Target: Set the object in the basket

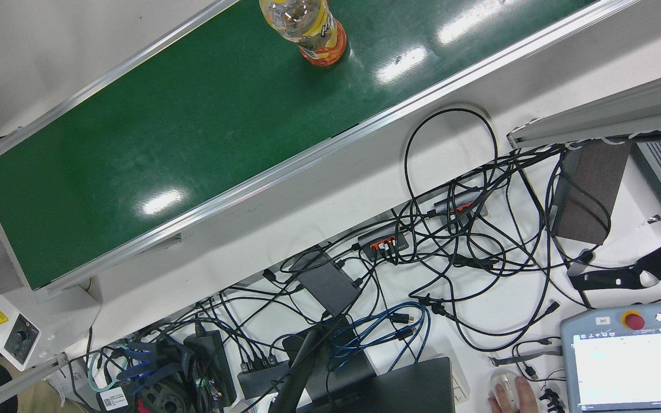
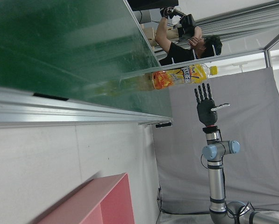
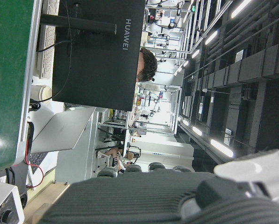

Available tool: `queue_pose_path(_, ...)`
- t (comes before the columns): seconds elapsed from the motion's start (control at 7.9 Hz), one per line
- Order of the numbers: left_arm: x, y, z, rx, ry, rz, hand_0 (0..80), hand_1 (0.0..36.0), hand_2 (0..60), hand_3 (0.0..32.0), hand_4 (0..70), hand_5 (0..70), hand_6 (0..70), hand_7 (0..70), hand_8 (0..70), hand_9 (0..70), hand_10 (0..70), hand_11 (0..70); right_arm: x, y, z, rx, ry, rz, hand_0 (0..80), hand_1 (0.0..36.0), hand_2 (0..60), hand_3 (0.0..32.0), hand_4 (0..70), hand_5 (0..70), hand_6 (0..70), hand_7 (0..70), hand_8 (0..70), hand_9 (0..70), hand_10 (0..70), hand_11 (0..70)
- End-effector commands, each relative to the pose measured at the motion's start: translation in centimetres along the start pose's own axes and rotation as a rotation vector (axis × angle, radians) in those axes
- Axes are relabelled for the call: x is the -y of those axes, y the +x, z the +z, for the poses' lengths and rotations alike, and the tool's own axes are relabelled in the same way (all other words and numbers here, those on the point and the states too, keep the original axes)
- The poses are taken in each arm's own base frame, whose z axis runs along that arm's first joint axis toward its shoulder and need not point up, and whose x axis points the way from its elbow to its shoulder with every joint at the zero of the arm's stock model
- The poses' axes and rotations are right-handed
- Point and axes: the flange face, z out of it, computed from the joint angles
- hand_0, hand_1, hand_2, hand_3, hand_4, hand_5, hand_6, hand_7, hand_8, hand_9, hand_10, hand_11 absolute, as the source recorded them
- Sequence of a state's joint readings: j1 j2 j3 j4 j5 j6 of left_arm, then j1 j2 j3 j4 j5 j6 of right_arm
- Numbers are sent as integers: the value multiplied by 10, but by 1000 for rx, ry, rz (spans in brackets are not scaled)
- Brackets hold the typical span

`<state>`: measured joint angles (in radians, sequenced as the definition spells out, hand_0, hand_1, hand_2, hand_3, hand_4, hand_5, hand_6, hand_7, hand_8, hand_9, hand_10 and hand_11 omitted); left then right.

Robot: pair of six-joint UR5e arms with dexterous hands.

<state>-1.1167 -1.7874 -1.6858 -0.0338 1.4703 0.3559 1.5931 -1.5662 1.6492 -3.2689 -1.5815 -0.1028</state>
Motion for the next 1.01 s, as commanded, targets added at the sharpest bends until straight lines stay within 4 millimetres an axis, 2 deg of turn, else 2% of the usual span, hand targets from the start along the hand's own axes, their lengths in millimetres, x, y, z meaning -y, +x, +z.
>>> queue_pose_path(0.0,-1,0,2,0,-3,-1,497,91,0,58,124,234,14,6,89,89,71,115,0,0,0,1,0,0,0,0,0,0,0,0,0,0,0,0,0,0)
queue_pose_path(0.89,0,-1,0,1,0,6,490,86,0,56,122,238,17,8,92,92,74,117,-1,0,0,1,-1,0,0,0,0,0,0,0,0,0,0,0,0,0)
